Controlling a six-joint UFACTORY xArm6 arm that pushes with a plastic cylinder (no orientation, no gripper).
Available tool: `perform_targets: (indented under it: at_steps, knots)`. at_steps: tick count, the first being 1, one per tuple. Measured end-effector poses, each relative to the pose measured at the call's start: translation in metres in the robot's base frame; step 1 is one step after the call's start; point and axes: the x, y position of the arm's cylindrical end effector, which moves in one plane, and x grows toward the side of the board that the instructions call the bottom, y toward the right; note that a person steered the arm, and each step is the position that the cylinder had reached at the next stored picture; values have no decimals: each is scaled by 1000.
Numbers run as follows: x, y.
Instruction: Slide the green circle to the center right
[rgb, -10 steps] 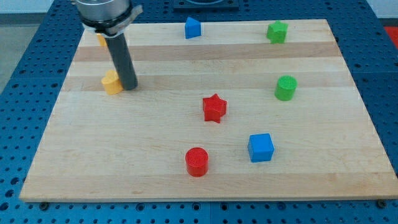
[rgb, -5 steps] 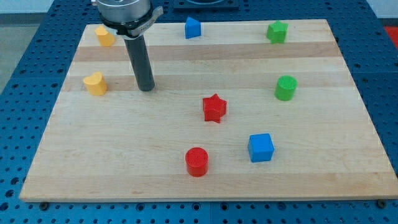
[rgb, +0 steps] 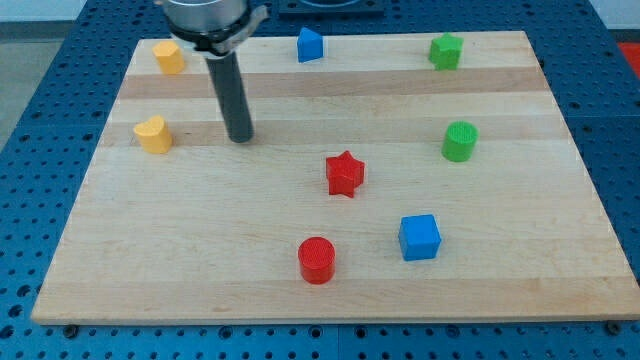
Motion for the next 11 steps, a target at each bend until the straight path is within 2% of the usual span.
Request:
perform_targets:
  at_steps: [1,3,7,9,11]
  knots:
    - [12,82]
    - [15,176]
    - [19,188]
    - [19,244]
    - [17,261]
